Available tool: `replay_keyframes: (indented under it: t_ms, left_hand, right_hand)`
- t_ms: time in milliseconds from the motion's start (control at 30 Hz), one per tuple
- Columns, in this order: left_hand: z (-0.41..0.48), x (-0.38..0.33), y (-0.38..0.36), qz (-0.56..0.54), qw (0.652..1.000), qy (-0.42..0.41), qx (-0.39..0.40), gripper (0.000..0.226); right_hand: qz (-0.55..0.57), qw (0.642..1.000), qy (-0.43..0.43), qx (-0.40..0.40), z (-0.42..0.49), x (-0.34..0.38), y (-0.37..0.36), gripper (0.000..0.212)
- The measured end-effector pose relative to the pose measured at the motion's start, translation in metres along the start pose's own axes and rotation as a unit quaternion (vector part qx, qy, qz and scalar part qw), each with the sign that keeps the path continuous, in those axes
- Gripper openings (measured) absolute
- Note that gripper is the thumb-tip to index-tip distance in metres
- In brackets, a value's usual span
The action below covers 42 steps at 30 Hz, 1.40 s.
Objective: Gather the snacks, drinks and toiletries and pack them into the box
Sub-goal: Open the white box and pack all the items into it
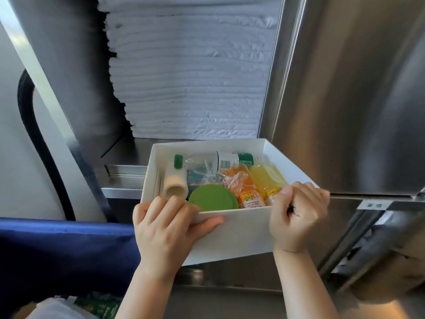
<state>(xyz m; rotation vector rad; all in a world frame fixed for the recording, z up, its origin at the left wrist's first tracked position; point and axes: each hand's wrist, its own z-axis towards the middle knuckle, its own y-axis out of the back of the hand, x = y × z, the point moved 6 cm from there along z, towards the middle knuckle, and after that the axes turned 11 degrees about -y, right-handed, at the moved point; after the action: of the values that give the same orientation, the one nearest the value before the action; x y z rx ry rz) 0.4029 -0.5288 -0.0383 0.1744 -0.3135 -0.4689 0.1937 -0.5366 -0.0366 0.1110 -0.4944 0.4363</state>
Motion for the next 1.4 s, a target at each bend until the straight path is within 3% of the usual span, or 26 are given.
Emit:
replay_keyframes:
  t_ms: [300,433,533,767,933,1167,1400]
  left_hand:
    - [0.059,-0.152,0.06,-0.055,0.996,-0.01,-0.07,0.039]
    - [0.084,-0.225,0.064,-0.125,0.985,0.0,-0.116,0.052]
    - [0.104,-0.278,0.061,-0.183,0.973,-0.007,-0.138,0.037]
    - [0.146,-0.381,0.042,-0.296,0.941,-0.03,-0.164,0.037]
    - [0.171,-0.44,0.017,-0.366,0.914,-0.052,-0.166,0.052]
    - [0.202,-0.515,-0.058,-0.422,0.889,-0.058,-0.169,0.052]
    - [0.249,-0.573,-0.177,-0.45,0.873,-0.051,-0.181,0.033]
  right_hand:
    - [-0.028,0.997,0.044,-0.056,0.052,-0.026,0.185,0.053]
    - [-0.096,0.99,0.06,-0.086,0.075,-0.047,0.27,0.05]
    - [-0.144,0.982,0.061,-0.11,0.091,-0.064,0.329,0.051]
    - [-0.245,0.952,0.054,-0.176,0.117,-0.101,0.434,0.05]
    - [-0.308,0.93,0.045,-0.194,0.132,-0.132,0.48,0.048]
    - [-0.37,0.907,0.025,-0.199,0.166,-0.209,0.5,0.046]
    - [-0.376,0.903,0.031,-0.206,0.236,-0.328,0.479,0.046]
